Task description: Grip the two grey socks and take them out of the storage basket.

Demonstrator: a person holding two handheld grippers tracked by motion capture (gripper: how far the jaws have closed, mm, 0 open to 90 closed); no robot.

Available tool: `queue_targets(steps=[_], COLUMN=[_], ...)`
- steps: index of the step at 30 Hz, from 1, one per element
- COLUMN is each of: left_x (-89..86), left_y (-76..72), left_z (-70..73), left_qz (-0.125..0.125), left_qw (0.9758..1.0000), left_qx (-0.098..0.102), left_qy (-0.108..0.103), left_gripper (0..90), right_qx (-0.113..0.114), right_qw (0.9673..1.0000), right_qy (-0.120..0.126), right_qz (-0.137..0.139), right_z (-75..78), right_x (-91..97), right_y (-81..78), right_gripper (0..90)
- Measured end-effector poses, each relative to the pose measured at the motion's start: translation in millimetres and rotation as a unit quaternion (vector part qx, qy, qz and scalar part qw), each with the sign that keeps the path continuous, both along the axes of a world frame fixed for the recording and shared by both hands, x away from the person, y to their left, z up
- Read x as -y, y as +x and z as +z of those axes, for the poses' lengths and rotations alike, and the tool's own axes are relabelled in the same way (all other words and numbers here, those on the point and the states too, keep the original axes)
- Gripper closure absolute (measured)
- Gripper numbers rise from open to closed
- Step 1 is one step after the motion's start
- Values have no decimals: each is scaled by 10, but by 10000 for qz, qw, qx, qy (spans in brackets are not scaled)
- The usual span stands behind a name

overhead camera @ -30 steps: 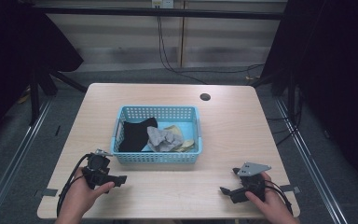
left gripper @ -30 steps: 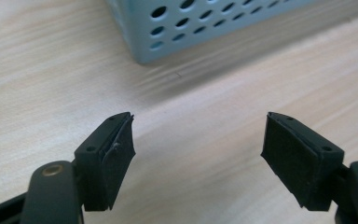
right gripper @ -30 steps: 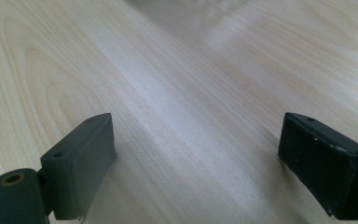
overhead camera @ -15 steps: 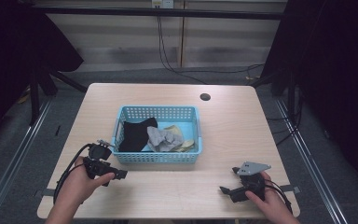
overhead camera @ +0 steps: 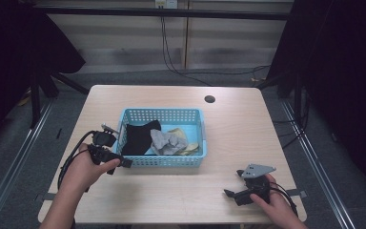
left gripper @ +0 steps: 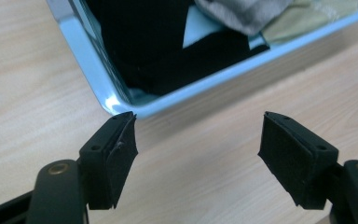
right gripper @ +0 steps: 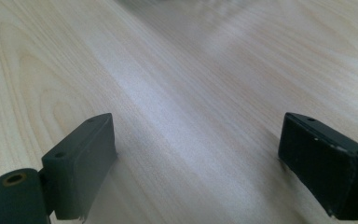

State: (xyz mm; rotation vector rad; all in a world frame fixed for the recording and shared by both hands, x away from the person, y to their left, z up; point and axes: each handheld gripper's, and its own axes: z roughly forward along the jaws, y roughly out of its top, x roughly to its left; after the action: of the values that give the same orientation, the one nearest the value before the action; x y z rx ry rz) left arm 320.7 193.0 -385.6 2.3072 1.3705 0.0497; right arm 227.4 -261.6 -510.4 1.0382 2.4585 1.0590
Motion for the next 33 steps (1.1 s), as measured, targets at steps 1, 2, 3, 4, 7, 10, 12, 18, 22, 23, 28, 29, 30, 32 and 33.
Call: queue_targets(steps=[1, 2, 3, 4, 7, 10, 12, 18, 22, 23, 28, 29, 30, 32, 33], left_x=[13, 29, 41, 56, 99, 162, 209, 404, 540, 585, 706, 728, 747, 784, 802], left_y=[28, 61, 98, 136, 263, 378, 443, 587, 663, 684, 788, 812, 834, 877, 896], left_z=[17, 26, 34, 41, 71, 99, 95, 2, -54, -73, -165, -185, -208, -269, -298], left_qz=[-8, 21, 17, 46, 72, 173, 200, 181, 97, 107, 124, 139, 126, 116, 136], left_qw=[10000, 10000, 10000, 10000, 10000, 9998, 9996, 9996, 9997, 9996, 9996, 9996, 9995, 9997, 9997], left_qx=[3, 10, -4, -18, 6, 74, 75, 39, -11, -34, -88, -81, -107, -130, -133], left_qy=[10, -4, -4, -22, -32, -120, -158, -214, -210, -249, -254, -247, -274, -167, -154], left_gripper=[268, 271, 275, 275, 285, 287, 289, 291, 299, 299, 315, 321, 333, 361, 365], right_qx=[1, 0, 1, 1, 0, 0, 23, 27, 26, 28, 30, 30, 29, 28, 28], right_qw=[10000, 10000, 10000, 10000, 10000, 10000, 10000, 10000, 10000, 10000, 10000, 10000, 10000, 10000, 10000], right_qy=[0, 0, -1, -1, 7, 7, 6, 5, 5, 0, -11, -10, -7, -1, 7], right_qz=[0, 1, -1, -1, -14, -13, -3, -2, -2, -6, -11, -11, -7, -5, 0], right_z=[0, 0, 0, 0, 0, 0, -1, -1, -1, -1, 0, 0, 0, -1, -2], right_x=[0, 0, 0, 0, -3, -3, -1, -1, -1, -1, -1, -1, -1, -1, -1], right_y=[0, 0, 0, 0, -1, -1, 2, 2, 2, 2, 1, 1, 2, 2, 3], right_gripper=[106, 106, 106, 106, 105, 105, 106, 105, 105, 105, 105, 105, 105, 105, 105])
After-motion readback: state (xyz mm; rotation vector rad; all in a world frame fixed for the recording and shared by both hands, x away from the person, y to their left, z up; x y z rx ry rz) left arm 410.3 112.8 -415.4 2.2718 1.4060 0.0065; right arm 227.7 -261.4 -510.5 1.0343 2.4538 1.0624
